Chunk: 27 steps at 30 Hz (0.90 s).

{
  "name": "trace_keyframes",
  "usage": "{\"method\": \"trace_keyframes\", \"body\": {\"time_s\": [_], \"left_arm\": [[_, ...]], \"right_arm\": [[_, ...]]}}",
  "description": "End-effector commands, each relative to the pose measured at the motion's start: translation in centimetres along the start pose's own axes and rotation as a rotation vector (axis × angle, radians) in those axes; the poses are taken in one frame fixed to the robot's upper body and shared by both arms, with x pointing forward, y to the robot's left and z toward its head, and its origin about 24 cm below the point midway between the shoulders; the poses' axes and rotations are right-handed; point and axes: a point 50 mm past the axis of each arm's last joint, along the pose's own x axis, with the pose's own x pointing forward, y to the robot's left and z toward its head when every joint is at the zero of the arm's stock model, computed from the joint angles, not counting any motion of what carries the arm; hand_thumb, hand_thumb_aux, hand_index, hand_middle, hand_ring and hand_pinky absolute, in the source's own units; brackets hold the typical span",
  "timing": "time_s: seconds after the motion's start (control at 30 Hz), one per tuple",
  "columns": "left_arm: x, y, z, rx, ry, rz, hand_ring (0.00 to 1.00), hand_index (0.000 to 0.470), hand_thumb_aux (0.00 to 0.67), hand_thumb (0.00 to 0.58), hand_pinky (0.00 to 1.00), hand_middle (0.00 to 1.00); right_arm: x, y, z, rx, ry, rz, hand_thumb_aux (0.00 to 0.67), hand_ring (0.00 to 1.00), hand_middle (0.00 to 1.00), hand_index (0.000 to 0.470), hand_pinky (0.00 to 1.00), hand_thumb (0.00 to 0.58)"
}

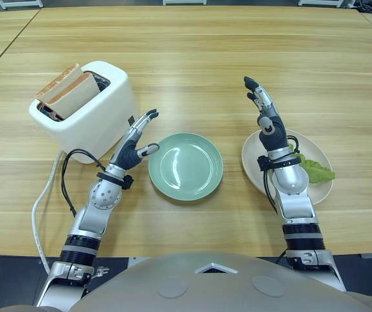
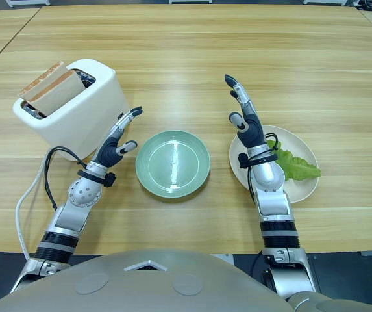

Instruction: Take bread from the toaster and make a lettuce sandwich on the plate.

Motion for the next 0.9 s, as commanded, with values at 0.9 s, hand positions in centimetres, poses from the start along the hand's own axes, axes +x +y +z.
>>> {"method": "trace_keyframes", "body": {"time_s": [0.9], "left_arm": [[5.5,22.0,3.2,0.632,0.185,0.294,0.00,0.000,0.000,0.000,0.00,0.00]], "right_arm": [[-0.2,1.2,-0.3,-0.018,0.032,-0.011,0.000,0.00,0.00,0.000,0.00,0.000]]}}
